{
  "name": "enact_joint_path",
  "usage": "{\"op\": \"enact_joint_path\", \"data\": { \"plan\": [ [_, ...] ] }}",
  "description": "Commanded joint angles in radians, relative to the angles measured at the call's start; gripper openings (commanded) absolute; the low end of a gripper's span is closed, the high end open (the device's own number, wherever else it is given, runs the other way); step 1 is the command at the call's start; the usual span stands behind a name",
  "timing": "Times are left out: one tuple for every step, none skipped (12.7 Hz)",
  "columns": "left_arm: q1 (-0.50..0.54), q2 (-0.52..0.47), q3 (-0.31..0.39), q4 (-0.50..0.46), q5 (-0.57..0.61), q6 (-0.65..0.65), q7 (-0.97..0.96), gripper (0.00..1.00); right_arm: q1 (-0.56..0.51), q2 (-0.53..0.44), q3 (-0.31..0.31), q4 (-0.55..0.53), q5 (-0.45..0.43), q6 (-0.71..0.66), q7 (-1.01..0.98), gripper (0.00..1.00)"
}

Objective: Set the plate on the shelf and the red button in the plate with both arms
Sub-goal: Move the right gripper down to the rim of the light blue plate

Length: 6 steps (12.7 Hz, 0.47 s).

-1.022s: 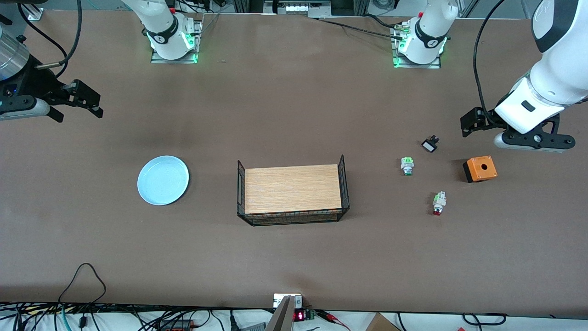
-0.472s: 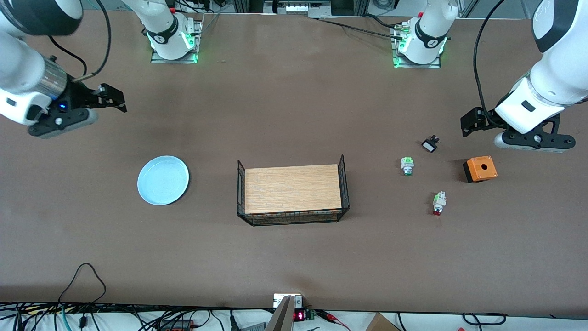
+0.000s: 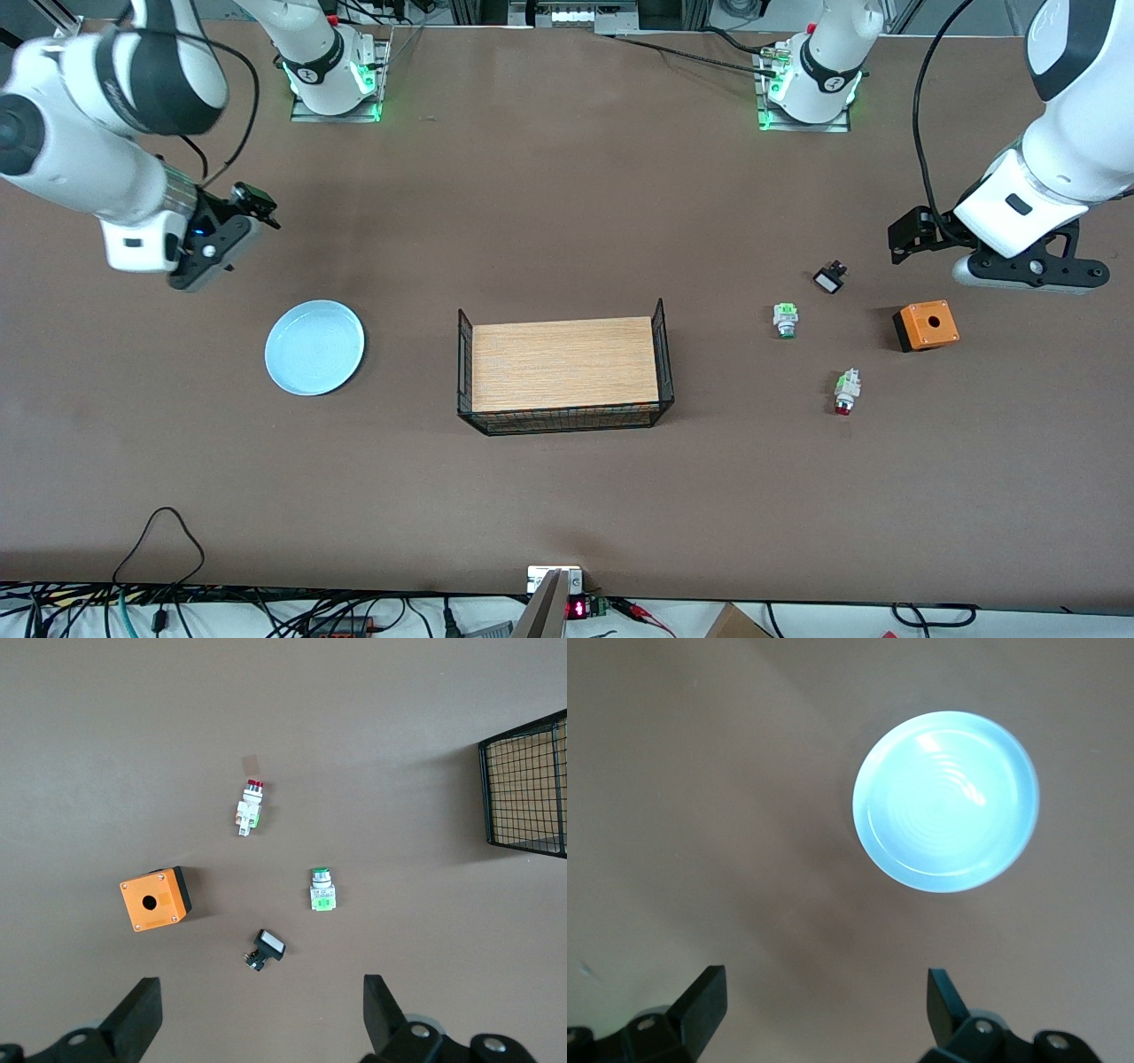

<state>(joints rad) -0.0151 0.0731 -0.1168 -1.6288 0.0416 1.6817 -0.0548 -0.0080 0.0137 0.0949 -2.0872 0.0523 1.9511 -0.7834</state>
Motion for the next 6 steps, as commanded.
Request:
{"op": "enact_joint_path", "data": {
  "plan": [
    [-0.002,-0.003,0.000,0.015,-0.017,-0.020,0.007,1.00,0.006,0.015,0.002,-0.091,0.015,0.116,-0.193,1.00],
    [-0.002,-0.003,0.000,0.015,-0.017,-0.020,0.007,1.00,0.007,0.028,0.002,-0.129,0.015,0.190,-0.270,1.00],
    [-0.002,-0.003,0.000,0.015,-0.017,-0.020,0.007,1.00,0.010,0.046,0.002,-0.170,0.015,0.278,-0.322,1.00],
    [-0.002,-0.003,0.000,0.015,-0.017,-0.020,0.006,1.00,0.010,0.072,0.002,-0.203,0.015,0.363,-0.370,1.00],
    [-0.002,-0.004,0.000,0.015,-0.017,-0.020,0.006,1.00,0.010,0.100,0.002,-0.227,0.015,0.444,-0.410,1.00],
    [-0.002,-0.003,0.000,0.015,-0.017,-0.020,0.006,1.00,0.010,0.120,0.002,-0.255,0.015,0.522,-0.431,1.00]
  ]
}}
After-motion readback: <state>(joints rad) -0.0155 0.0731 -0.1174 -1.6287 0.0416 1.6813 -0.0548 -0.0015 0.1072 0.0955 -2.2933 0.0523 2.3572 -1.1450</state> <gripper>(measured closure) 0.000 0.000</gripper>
